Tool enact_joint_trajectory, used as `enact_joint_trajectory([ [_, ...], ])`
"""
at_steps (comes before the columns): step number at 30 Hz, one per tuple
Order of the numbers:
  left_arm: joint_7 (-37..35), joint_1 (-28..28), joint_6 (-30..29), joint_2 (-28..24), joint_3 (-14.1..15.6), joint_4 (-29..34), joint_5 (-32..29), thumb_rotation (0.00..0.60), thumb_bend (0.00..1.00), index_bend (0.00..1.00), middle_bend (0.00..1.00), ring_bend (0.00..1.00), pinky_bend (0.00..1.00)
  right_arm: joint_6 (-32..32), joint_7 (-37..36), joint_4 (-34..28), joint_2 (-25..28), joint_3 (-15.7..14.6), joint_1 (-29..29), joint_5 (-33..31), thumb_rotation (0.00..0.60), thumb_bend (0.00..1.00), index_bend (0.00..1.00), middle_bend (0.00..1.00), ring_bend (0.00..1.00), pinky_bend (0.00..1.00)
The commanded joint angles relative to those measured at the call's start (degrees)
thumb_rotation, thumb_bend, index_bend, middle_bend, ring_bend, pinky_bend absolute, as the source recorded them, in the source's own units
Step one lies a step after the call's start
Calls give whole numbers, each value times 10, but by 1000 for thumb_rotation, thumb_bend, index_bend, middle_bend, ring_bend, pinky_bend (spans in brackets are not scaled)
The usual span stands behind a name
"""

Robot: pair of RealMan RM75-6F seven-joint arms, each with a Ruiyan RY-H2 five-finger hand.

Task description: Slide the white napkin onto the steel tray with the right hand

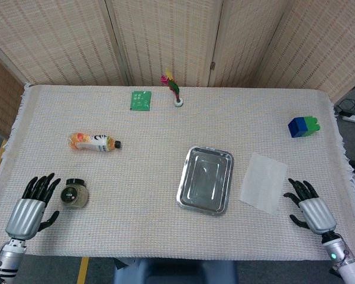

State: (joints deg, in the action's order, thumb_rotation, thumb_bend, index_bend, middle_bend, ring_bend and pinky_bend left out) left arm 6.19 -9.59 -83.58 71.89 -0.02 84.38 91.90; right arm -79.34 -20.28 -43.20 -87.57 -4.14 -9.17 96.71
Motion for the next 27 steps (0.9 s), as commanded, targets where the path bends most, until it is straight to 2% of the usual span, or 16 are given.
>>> enact_joint_trajectory([
  [1, -3, 0, -1, -1, -1, -1, 0, 600, 364, 0, 0, 0, 0, -8, -17, 51, -37, -4, -4, 5, 600, 339, 338, 0, 0, 0],
  [13, -1, 4, -10, -7, 0, 9, 1, 600, 364, 0, 0, 0, 0, -23, -46, 161, -100, -5, -14, 4, 600, 338, 396, 28, 0, 0],
  [17, -4, 5, -15, -10, 2, 12, 6, 600, 364, 0, 0, 0, 0, -21, -59, 171, -109, -6, -14, 1, 600, 339, 396, 12, 0, 0],
  [22, -31, 8, -66, -5, 7, -6, 62, 600, 390, 0, 0, 0, 0, -8, -56, 170, -109, -9, -15, -2, 600, 339, 396, 0, 0, 0],
  [27, -27, 13, -57, -8, 6, -2, 41, 600, 390, 0, 0, 0, 0, -11, -38, 175, -115, -7, -17, -6, 600, 339, 396, 0, 0, 0],
])
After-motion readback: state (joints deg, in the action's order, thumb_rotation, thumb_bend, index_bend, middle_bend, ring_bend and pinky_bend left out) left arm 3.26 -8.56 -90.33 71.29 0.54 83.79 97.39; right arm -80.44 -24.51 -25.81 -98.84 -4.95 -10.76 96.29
